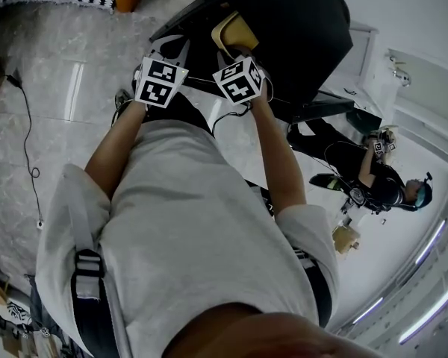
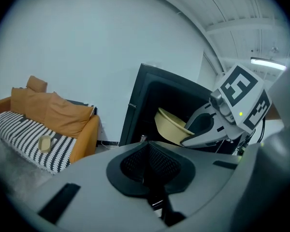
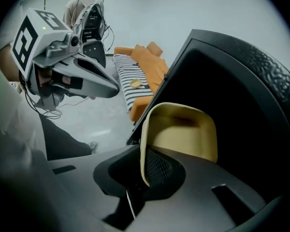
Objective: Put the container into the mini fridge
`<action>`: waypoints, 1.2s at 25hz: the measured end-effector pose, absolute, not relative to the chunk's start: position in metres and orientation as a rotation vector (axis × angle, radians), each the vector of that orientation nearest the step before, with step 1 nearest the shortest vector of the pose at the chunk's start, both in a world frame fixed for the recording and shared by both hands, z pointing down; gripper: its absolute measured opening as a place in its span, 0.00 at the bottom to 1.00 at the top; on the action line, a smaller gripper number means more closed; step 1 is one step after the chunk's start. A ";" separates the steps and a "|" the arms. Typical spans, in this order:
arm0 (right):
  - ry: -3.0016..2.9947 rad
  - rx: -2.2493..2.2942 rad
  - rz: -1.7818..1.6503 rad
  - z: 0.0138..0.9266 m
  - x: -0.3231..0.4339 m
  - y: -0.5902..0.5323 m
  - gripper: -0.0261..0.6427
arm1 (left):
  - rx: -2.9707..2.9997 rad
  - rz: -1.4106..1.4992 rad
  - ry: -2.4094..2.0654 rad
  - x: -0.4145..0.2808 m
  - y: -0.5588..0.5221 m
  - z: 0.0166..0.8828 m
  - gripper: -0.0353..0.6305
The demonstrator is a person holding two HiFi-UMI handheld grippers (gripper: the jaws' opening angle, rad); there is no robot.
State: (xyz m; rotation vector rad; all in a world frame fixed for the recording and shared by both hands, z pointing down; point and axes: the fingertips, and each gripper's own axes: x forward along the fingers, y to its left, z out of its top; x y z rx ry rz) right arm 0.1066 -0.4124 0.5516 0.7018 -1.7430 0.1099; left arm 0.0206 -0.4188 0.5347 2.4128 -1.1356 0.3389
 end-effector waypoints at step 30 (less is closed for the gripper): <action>-1.651 0.969 -0.092 0.551 0.154 -0.466 0.11 | 2.417 0.387 -1.121 0.051 -0.414 0.562 0.07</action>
